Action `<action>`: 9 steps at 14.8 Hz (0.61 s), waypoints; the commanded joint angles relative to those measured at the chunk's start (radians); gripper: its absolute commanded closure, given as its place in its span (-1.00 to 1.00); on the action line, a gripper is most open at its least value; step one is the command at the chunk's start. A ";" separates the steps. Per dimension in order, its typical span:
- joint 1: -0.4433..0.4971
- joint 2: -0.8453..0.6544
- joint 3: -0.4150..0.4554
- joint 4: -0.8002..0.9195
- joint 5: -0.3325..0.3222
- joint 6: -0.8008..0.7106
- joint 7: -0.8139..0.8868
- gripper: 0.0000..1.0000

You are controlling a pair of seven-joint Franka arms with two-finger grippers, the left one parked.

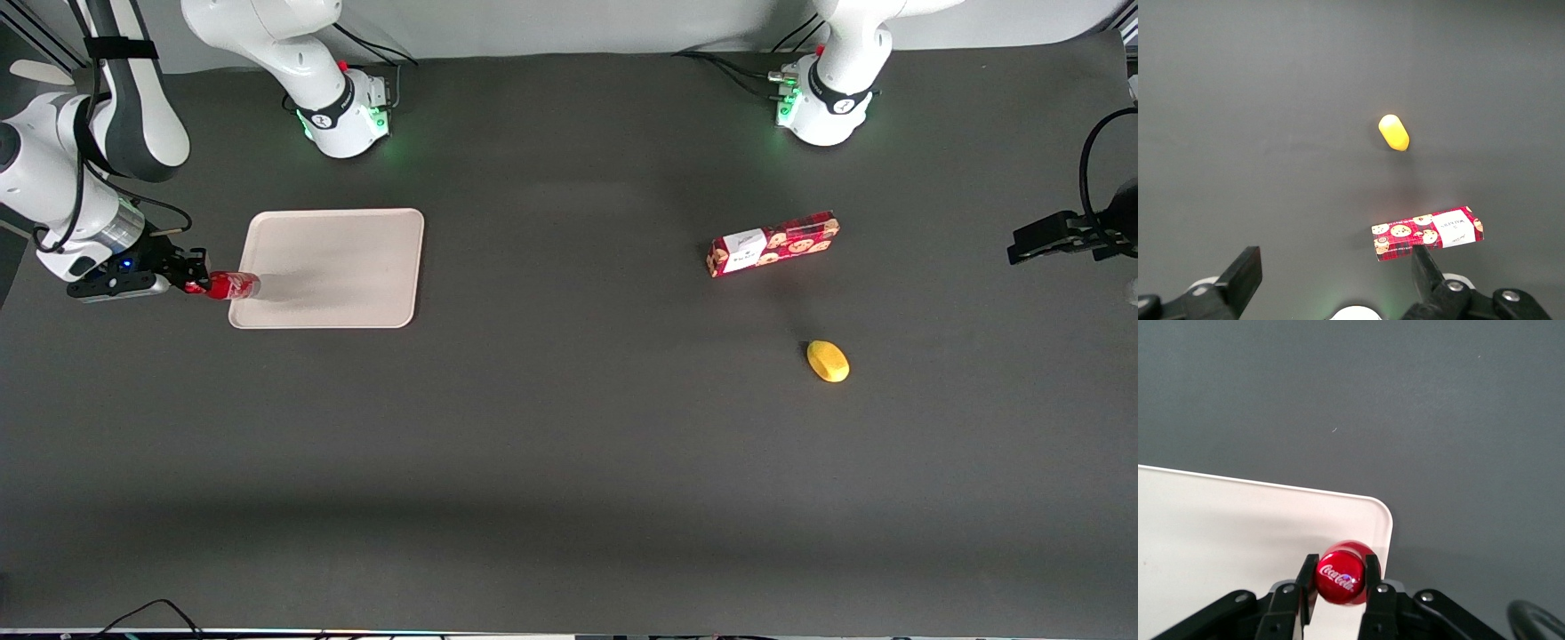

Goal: Place coke bottle on tray

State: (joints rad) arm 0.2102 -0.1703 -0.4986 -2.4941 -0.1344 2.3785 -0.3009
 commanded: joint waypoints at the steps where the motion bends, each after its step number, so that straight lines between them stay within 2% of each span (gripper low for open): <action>1: -0.006 -0.035 0.003 -0.028 -0.010 0.024 0.015 1.00; 9: 0.003 -0.069 0.008 -0.040 -0.011 0.039 0.065 1.00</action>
State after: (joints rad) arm 0.2110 -0.1720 -0.4954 -2.5154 -0.1344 2.4012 -0.2716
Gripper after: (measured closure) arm 0.687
